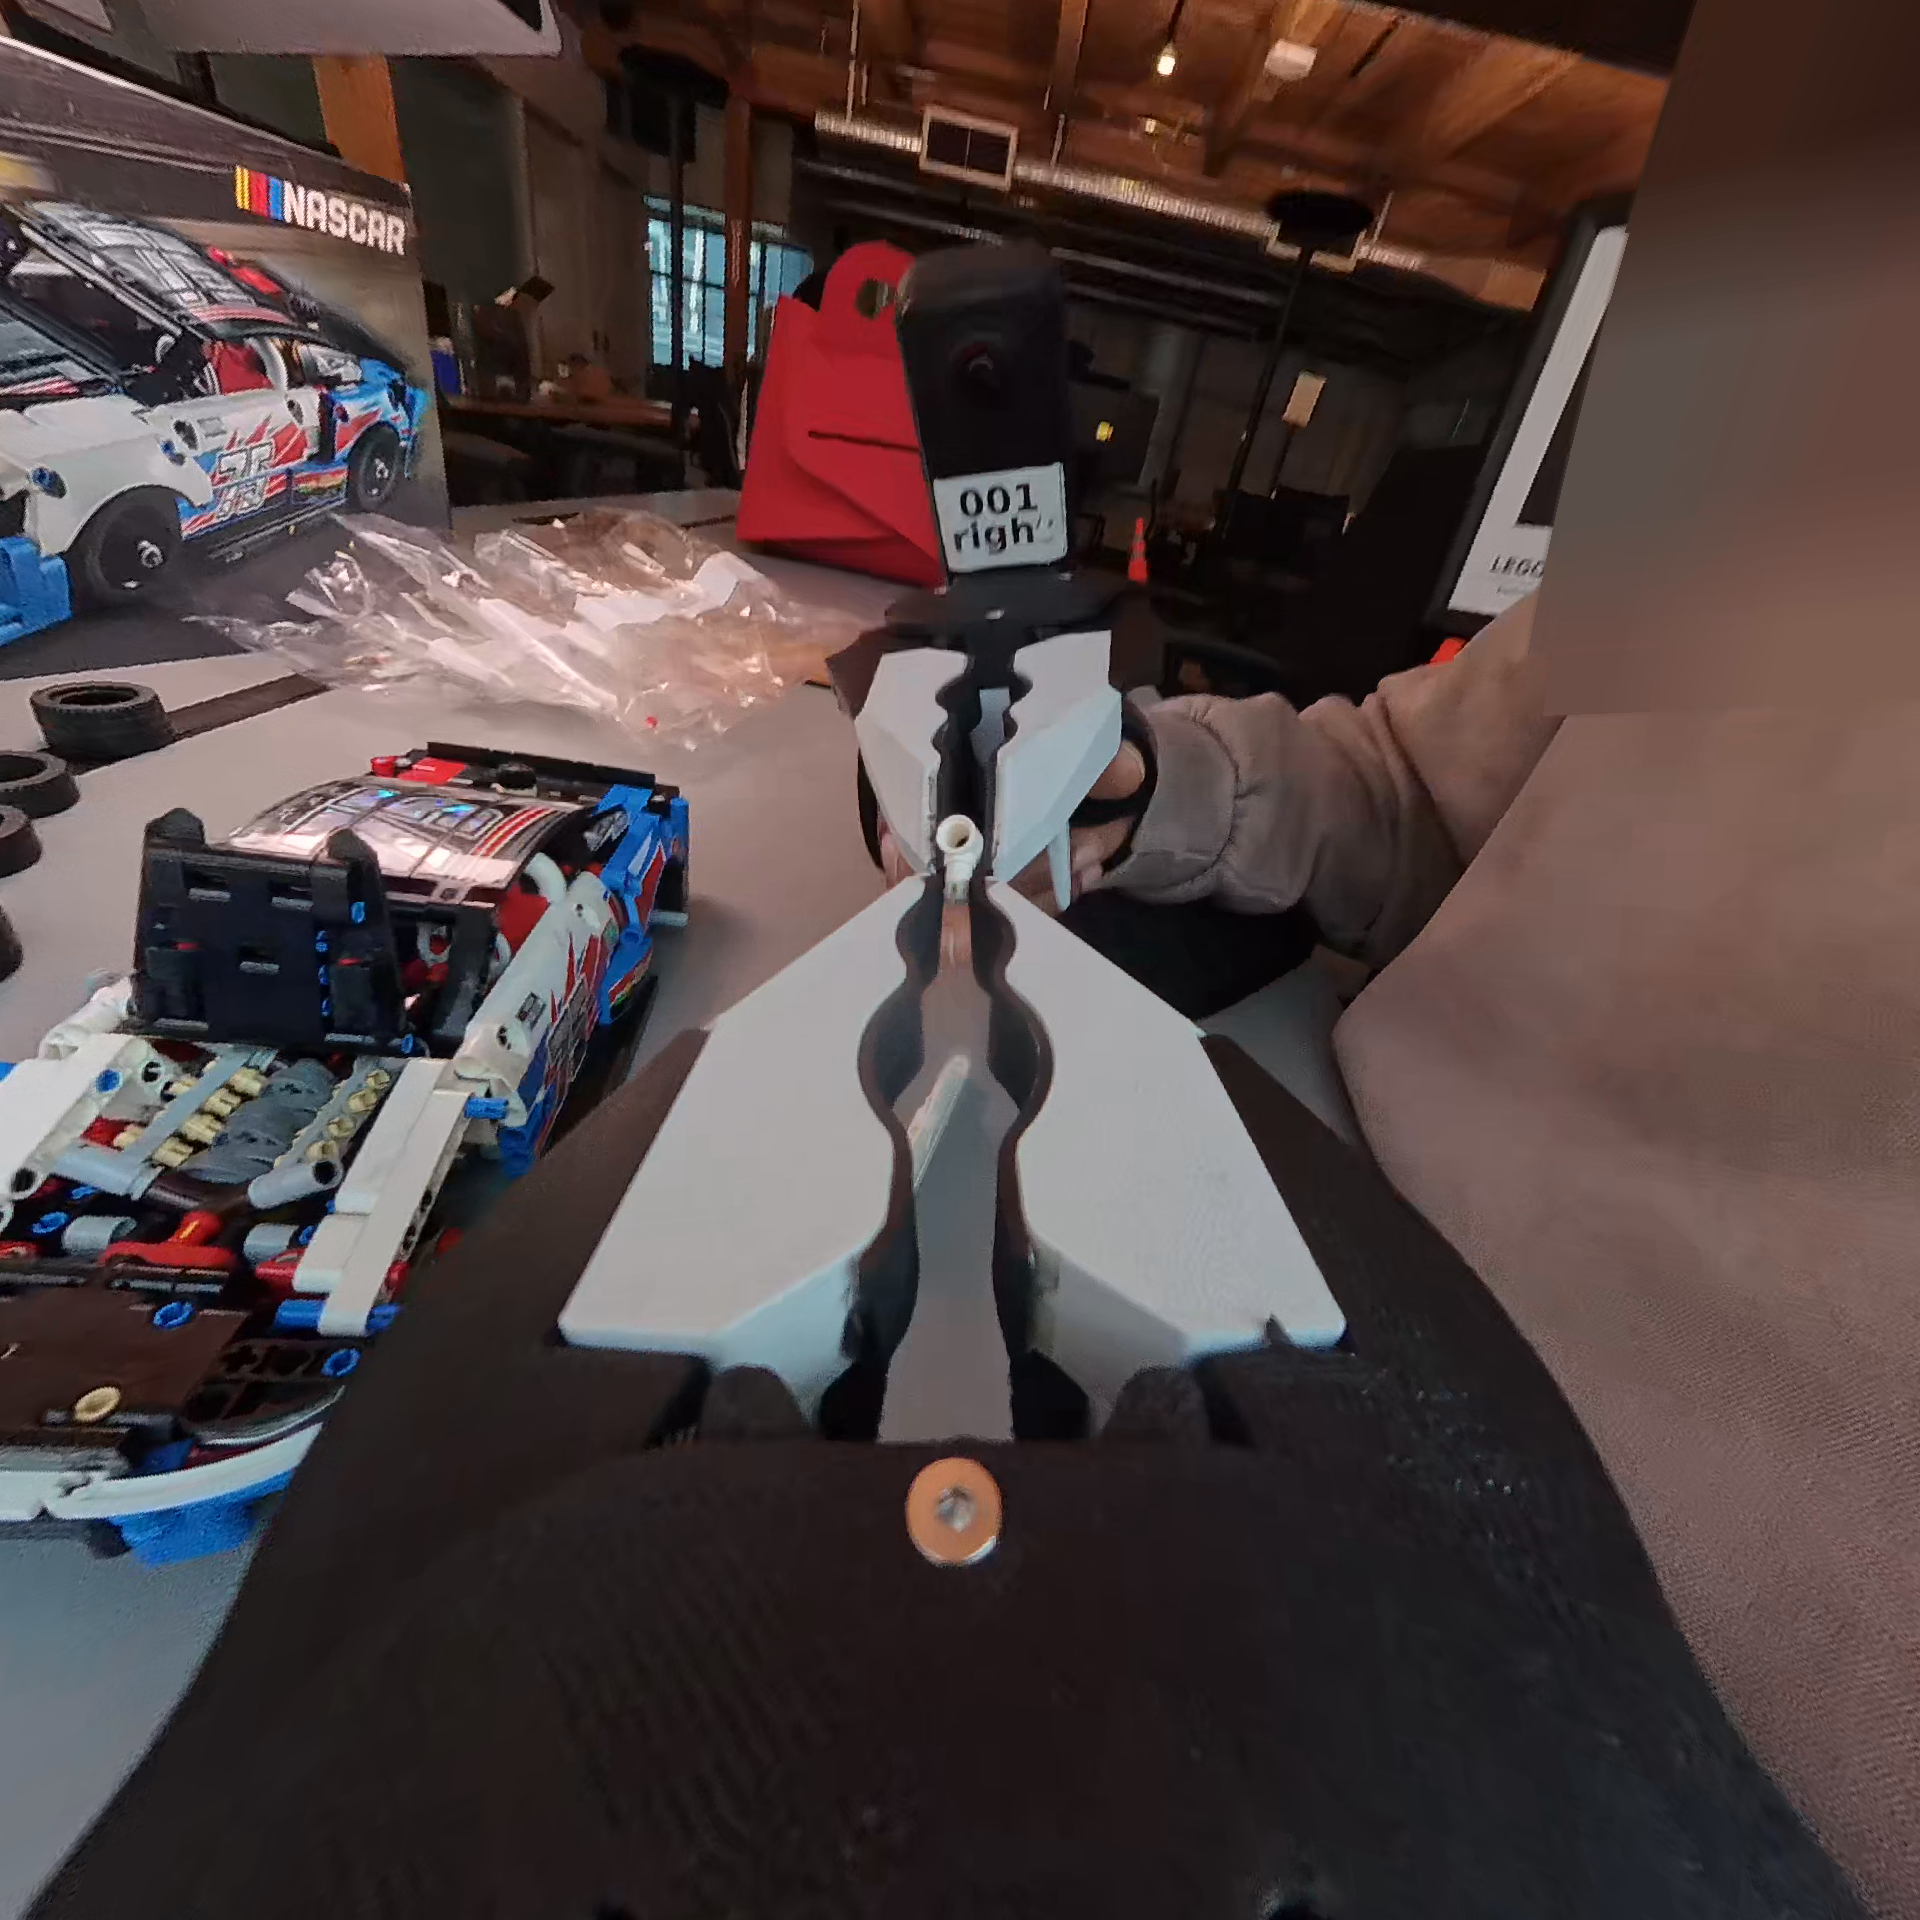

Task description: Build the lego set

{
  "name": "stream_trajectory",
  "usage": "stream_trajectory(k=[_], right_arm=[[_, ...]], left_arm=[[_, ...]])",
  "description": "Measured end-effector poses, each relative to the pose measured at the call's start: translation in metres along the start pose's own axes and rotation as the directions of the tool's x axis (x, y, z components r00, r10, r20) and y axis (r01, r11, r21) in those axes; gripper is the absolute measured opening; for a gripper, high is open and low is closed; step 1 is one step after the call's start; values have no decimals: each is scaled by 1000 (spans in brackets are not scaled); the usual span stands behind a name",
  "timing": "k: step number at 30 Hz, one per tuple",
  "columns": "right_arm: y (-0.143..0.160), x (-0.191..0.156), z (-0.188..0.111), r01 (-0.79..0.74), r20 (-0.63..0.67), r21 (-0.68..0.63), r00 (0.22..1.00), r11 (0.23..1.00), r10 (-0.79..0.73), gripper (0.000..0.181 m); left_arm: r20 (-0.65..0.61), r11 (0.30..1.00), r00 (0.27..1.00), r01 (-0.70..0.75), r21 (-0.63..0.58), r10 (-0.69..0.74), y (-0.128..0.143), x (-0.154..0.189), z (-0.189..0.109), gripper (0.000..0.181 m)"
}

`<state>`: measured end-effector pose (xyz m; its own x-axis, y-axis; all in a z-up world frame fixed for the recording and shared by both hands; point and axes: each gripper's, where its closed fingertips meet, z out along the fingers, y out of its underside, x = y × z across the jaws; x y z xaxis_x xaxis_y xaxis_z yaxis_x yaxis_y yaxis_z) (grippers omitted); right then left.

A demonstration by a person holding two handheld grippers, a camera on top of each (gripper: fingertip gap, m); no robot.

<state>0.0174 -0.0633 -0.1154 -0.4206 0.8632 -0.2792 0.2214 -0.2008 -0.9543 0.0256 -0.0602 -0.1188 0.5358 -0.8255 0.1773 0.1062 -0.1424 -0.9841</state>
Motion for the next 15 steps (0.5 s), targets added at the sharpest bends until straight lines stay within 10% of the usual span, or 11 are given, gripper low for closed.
stream_trajectory(k=[7, 15], right_arm=[[48, 21, -2, 331, -109, -443, 903, 833, -416, 5], [51, 13, 7, 361, -95, -440, 892, 822, -443, 5]], left_arm=[[61, 976, 998, 4, -216, 9, 22, -9, -4, 11], [49, 952, 998, 56, -301, -44, 38, -6, -2, 4]])
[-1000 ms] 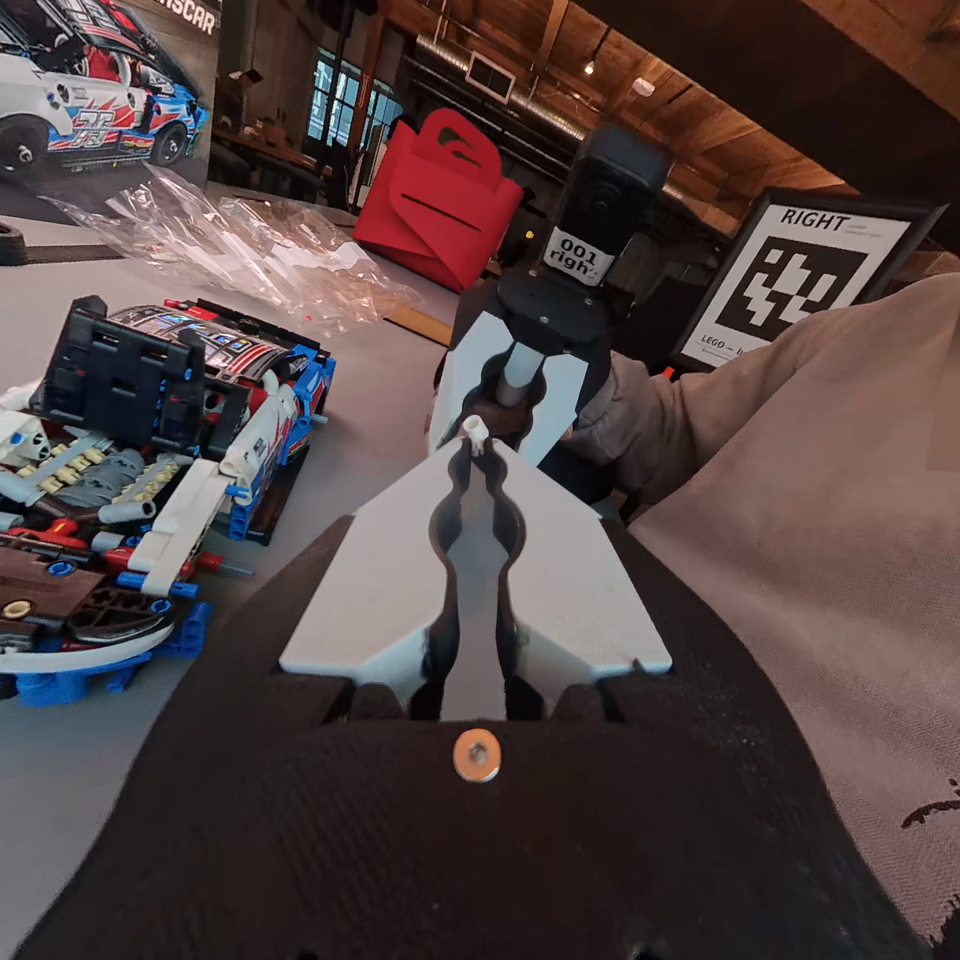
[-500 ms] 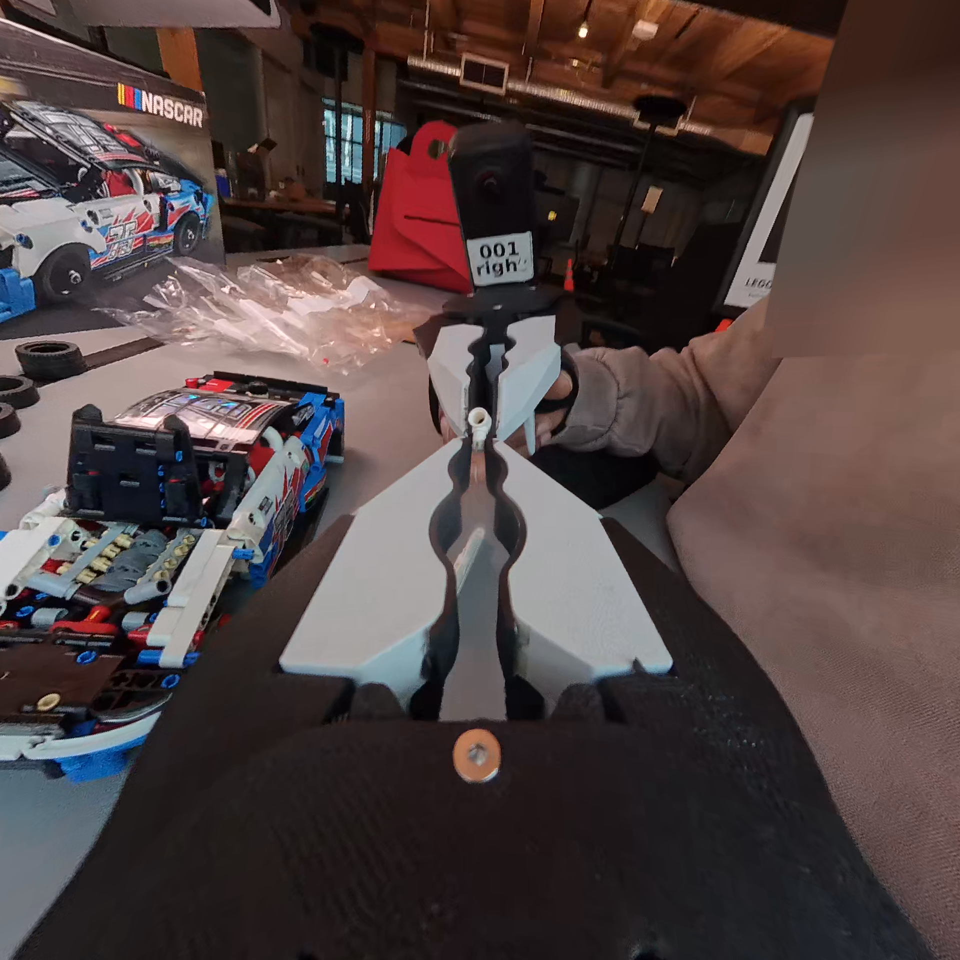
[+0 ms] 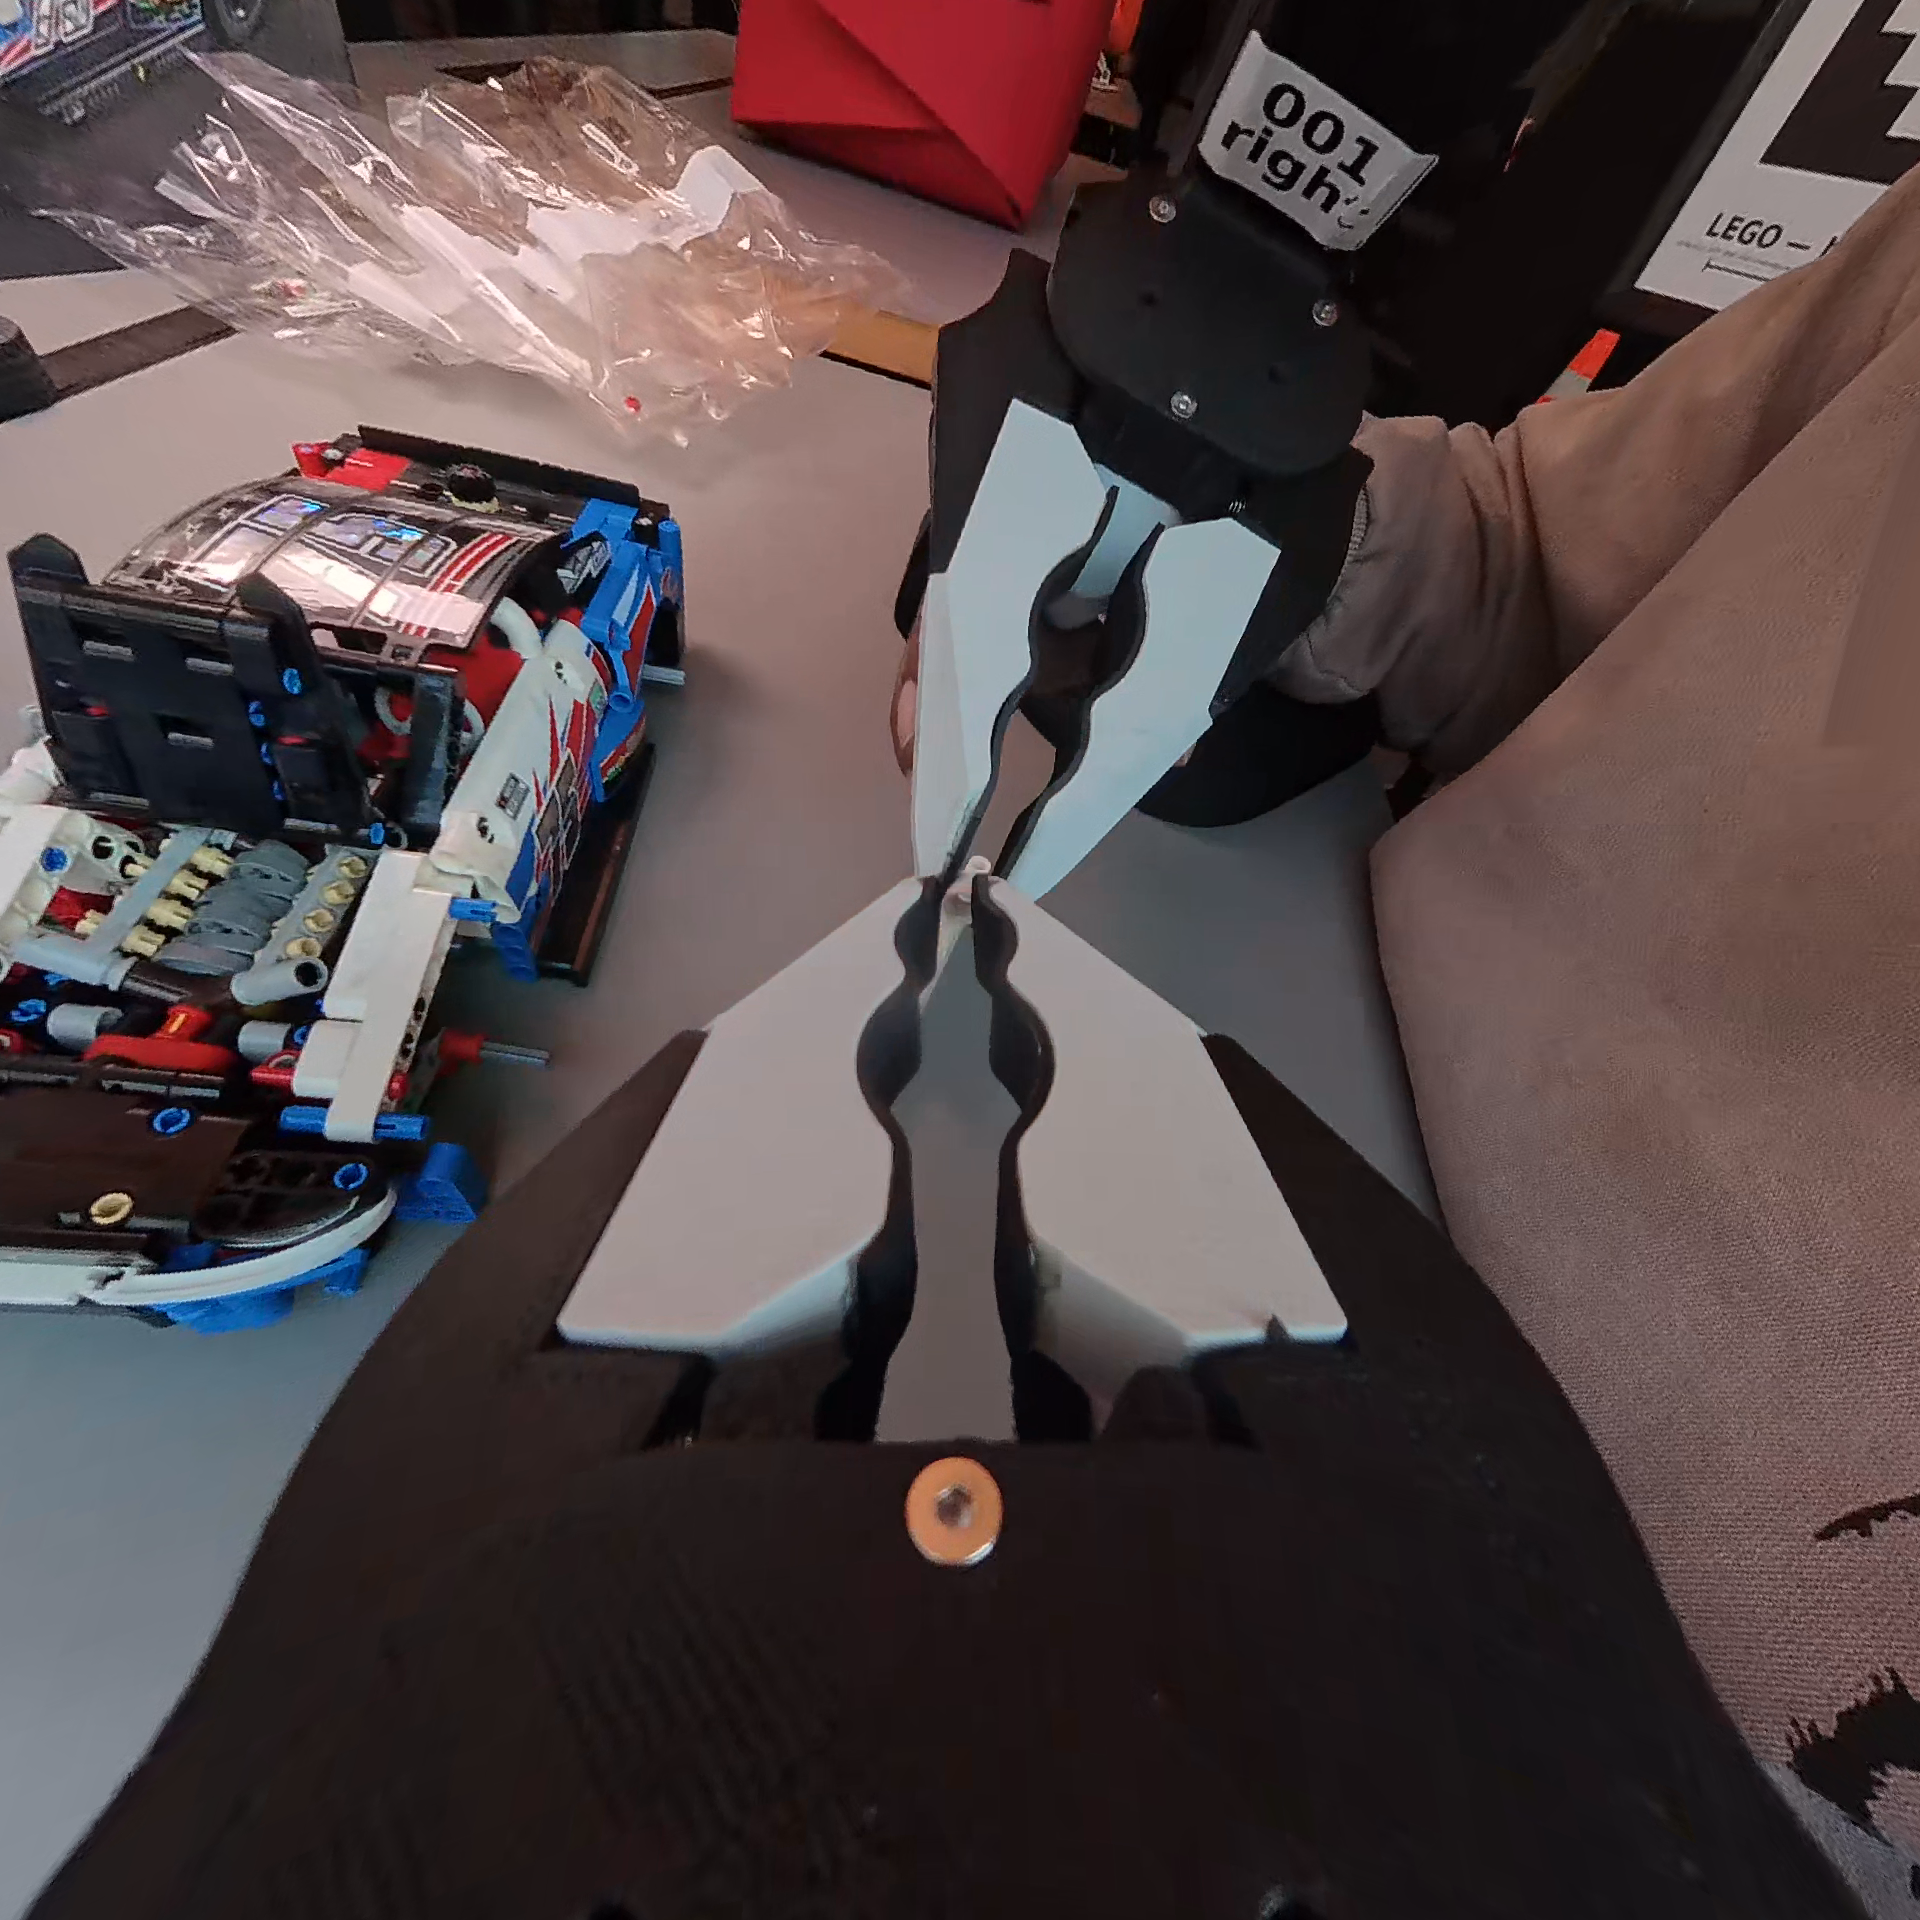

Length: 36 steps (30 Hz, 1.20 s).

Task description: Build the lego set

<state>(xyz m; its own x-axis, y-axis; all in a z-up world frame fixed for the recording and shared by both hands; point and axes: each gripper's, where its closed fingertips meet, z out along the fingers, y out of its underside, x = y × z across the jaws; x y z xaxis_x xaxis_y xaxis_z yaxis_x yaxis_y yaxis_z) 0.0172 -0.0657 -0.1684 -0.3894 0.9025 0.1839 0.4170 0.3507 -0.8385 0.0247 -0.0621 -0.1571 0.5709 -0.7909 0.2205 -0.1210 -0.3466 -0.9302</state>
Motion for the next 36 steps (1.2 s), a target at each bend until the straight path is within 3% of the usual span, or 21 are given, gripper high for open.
stream_trajectory(k=[3, 6, 13, 19, 22, 28, 36], right_arm=[[-8, 5, -6, -29, -14, 55, 999, 998, 30, 5], [-7, 4, -7, -32, -10, 61, 999, 998, 33, 5], [-2, -2, 1, 45, -31, 8, 999, 999, -45, 5], [-20, 3, -10, -10, -39, 152, 999, 988, 16, 5], [-32, 3, -17, 32, -61, 245, 998, 969, -18, 5], [-58, 4, -33, -61, -17, 498, 997, 865, 80, 14], [-62, 0, -35, -43, -18, 524, 998, 851, 62, 4]], left_arm=[[-17, 1000, 1000, 22, 22, -22, -2, 0, -1, 0], [-26, 998, 999, 30, 59, -28, -7, 1, -3, 8], [-31, 999, 998, 49, -8, -50, 2, 0, 1, 10], [-86, 989, 991, 108, 105, -99, -16, 4, -6, 5], [-109, 981, 991, 93, 169, -75, -27, 10, -11, 5], [-268, 905, 957, 207, 371, -109, -57, 25, -27, 3], [-334, 873, 931, 279, 401, -144, -61, 28, -29, 3]])
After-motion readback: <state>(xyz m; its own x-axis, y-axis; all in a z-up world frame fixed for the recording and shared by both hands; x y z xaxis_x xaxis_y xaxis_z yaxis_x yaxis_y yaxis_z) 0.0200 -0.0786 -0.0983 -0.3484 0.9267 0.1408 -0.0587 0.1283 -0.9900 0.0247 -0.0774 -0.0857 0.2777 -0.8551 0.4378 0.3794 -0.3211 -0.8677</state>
